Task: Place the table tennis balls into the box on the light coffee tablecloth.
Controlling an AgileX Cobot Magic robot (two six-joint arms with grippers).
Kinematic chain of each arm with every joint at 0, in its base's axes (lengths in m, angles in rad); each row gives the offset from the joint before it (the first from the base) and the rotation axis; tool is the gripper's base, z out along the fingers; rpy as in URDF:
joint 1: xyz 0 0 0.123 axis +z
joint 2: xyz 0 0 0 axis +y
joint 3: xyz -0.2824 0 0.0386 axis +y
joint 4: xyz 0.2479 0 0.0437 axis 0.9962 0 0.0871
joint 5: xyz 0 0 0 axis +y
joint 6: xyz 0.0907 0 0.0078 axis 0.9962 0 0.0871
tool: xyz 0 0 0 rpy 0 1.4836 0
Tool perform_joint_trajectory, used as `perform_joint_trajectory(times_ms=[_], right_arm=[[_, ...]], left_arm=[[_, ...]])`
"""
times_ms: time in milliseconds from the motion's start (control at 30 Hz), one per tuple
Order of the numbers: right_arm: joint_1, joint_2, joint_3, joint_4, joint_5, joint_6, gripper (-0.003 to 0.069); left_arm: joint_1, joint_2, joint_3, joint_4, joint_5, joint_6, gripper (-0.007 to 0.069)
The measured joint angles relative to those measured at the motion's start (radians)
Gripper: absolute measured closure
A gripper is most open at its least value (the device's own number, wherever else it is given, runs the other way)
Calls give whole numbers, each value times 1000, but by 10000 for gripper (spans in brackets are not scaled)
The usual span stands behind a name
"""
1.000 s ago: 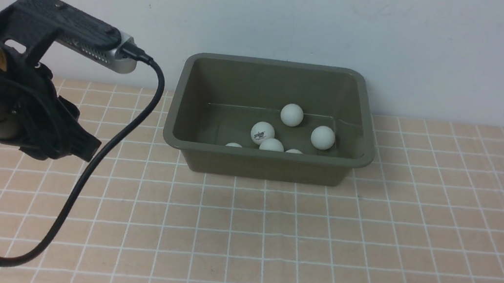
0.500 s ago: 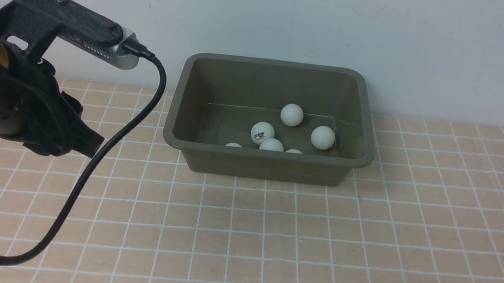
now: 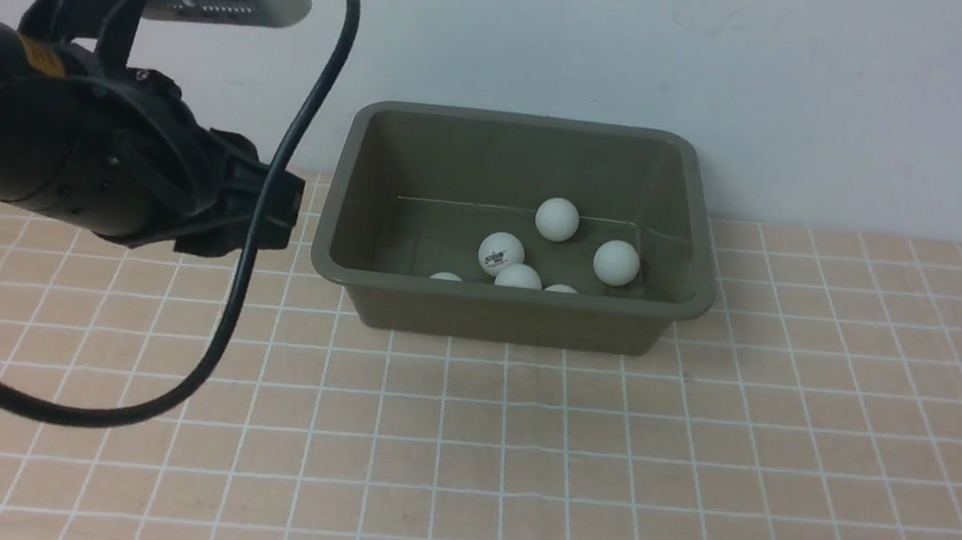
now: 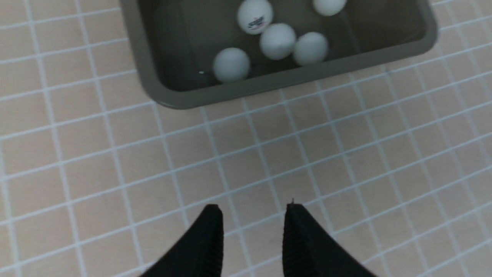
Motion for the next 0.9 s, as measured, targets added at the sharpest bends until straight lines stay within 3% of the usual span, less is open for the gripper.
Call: perform_joint_trajectory(times_ms=[233,433,600,700,900], right_arm=[[0,0,0,0,0,0,477],[0,0,0,-2,0,0,477],[0,0,0,-6,0,0,477],[0,0,0,-7,0,0,477],[0,0,0,-7,1,0,477]], left_arm=[[0,0,0,-30,-9,21,452],[0,-85,5,100,-51,136,452],[17,-332,5,159,-40,176,452],[71,-489,4,172,-5,178,452],[280,-781,56,196,29,204,452]])
